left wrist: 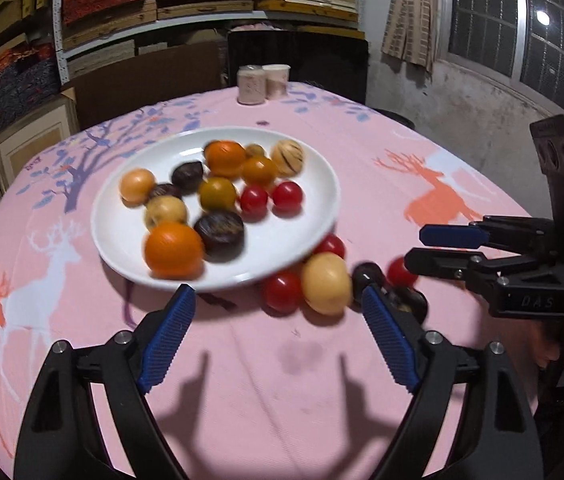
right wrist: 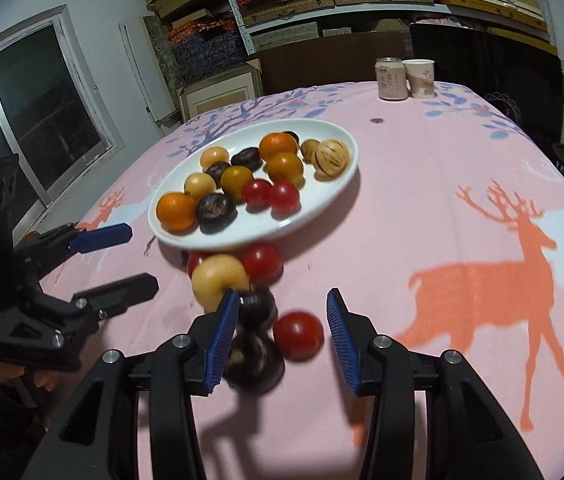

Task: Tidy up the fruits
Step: 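Grasp a dark mangosteen with the right gripper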

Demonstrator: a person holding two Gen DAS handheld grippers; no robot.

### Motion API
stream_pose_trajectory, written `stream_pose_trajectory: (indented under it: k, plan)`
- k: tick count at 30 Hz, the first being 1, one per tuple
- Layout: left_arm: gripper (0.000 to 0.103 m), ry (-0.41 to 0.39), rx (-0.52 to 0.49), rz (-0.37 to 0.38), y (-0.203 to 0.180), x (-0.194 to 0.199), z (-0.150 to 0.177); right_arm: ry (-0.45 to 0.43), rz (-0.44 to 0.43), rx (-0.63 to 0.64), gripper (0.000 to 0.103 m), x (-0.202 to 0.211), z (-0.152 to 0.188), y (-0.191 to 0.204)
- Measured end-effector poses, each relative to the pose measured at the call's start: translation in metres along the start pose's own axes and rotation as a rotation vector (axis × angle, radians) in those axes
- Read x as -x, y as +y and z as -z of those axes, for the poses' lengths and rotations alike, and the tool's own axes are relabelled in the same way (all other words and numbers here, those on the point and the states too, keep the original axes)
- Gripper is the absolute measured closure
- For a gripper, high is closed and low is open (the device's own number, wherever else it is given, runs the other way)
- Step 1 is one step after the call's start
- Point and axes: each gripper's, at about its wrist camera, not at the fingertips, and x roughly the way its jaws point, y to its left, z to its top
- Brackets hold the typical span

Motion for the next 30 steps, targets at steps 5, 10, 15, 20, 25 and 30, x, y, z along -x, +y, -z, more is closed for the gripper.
stream_pose_trajectory:
  k: [5,10,15,20,25,30]
  plan:
    - [0.020,0.037,0.013,-0.026,-0.014,-0.019,0.002,0.002,0.034,-0.078,0.057,0.010,0.018,-0.017]
    - [0.030,0.111,0.042,-0.059,-0.007,-0.041,0.007,0.019,0.019,-0.062,0.056,0.015,0.029,-0.017]
    - [0.029,0.109,0.058,-0.088,0.001,-0.036,0.010,0.090,-0.025,0.103,0.057,0.002,0.033,0.016]
    - [0.030,0.131,0.145,-0.083,0.024,-0.037,0.012,0.129,0.037,0.200,0.057,-0.021,0.025,0.040]
    - [0.030,0.130,0.117,-0.039,0.014,-0.037,0.011,0.142,0.019,0.129,0.064,-0.029,0.018,0.031]
    - [0.023,0.126,0.104,-0.038,0.004,-0.042,0.004,0.122,0.006,0.050,0.064,-0.023,0.023,0.016]
